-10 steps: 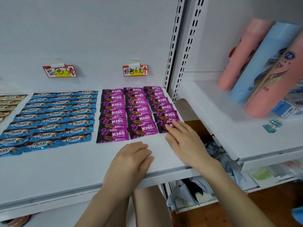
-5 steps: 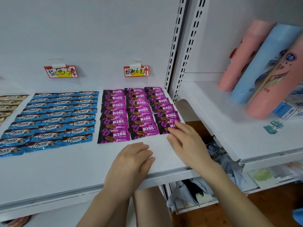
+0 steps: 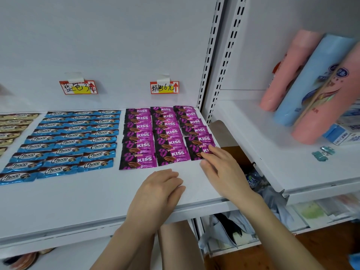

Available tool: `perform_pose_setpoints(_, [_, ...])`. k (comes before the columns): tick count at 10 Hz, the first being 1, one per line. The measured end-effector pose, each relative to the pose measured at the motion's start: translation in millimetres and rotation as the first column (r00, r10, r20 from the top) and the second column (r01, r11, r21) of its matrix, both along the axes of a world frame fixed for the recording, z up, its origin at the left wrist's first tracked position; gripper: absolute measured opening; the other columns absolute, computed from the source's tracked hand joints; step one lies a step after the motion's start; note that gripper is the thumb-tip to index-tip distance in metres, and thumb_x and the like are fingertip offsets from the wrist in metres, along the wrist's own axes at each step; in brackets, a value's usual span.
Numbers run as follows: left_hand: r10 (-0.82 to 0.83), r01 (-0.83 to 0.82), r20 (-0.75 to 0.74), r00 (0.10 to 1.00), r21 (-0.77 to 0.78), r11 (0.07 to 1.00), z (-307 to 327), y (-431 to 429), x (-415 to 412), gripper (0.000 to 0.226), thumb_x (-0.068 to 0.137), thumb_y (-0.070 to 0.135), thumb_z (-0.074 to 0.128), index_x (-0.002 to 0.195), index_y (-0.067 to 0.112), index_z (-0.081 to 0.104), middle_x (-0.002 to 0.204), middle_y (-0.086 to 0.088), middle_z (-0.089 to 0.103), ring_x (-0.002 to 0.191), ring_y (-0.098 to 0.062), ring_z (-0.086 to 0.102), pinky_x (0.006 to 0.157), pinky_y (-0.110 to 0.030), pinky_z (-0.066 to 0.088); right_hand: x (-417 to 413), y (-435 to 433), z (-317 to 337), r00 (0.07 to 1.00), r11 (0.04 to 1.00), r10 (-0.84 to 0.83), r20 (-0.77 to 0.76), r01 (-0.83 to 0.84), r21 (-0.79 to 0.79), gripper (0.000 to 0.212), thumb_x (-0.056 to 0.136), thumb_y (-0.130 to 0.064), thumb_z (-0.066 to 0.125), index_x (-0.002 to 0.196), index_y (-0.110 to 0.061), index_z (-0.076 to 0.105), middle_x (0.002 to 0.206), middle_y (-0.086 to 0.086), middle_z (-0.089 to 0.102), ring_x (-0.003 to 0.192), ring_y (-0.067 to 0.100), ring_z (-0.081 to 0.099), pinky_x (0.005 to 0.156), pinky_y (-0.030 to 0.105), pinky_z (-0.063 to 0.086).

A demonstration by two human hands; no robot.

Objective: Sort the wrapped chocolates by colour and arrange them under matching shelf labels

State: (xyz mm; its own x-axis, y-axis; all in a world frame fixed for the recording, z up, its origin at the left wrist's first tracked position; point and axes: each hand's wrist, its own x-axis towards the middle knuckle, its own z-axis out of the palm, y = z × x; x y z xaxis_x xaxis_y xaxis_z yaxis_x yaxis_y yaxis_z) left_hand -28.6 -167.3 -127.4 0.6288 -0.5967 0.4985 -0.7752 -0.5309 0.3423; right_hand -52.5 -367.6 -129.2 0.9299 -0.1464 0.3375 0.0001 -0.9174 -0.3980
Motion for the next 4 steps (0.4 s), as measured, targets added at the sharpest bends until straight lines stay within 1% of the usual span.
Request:
perform_pose_setpoints(1, [-0.007, 0.007, 0.0, 1.0, 0.002, 1.0, 0.5, 0.2, -0.1, 0.011, 0.073, 0.021, 0.065, 0.076, 0.016, 0.074, 0.084, 0.003, 0.072, 0.08, -0.013, 0.069, 0.071, -0.02, 0.051, -0.6, -0.5, 0.2, 1.0, 0.999, -0.019, -0.001, 0.019, 0.036, 0.033, 0.095, -0.029, 0.045, 0.123, -0.014, 0.058, 0.135, 0.0, 0.048, 0.123, 0.01, 0.035, 0.096, 0.02, 0.027])
perform_pose_setpoints(2, [-0.006, 0.006, -0.004, 1.0, 0.011, 1.0, -0.3, 0.2, -1.1, 0.011, 0.074, 0.021, 0.065, 0.076, 0.016, 0.074, 0.083, 0.004, 0.071, 0.079, -0.013, 0.068, 0.071, -0.02, 0.05, -0.8, 1.2, 1.3, 1.0, 0.999, -0.017, 0.012, 0.016, 0.042, 0.032, 0.095, -0.028, 0.046, 0.12, -0.013, 0.059, 0.132, 0.0, 0.05, 0.117, 0.006, 0.034, 0.092, 0.018, 0.028])
perform_pose_setpoints(3, [-0.009, 0.009, -0.018, 1.0, 0.002, 1.0, -2.7, 0.4, 0.8, 0.011, 0.076, 0.019, 0.064, 0.075, 0.013, 0.073, 0.081, 0.001, 0.07, 0.077, -0.015, 0.068, 0.076, -0.017, 0.043, -1.1, -0.5, -0.1, 0.999, 0.997, -0.026, 0.036, 0.023, 0.079, 0.03, 0.094, -0.027, 0.048, 0.117, -0.012, 0.061, 0.129, 0.0, 0.052, 0.114, 0.003, 0.037, 0.091, 0.014, 0.029])
perform_pose_setpoints(4, [-0.007, 0.002, -0.06, 0.998, -0.069, 0.998, -3.0, 0.9, -0.7, 0.009, 0.078, 0.014, 0.065, 0.079, 0.008, 0.072, 0.083, -0.003, 0.071, 0.078, -0.019, 0.068, 0.077, -0.018, 0.042, -6.8, 2.9, 3.0, 0.993, 0.986, -0.044, 0.108, 0.026, 0.163, 0.027, 0.093, -0.023, 0.05, 0.113, -0.01, 0.064, 0.122, 0.001, 0.057, 0.106, -0.002, 0.04, 0.085, 0.003, 0.027])
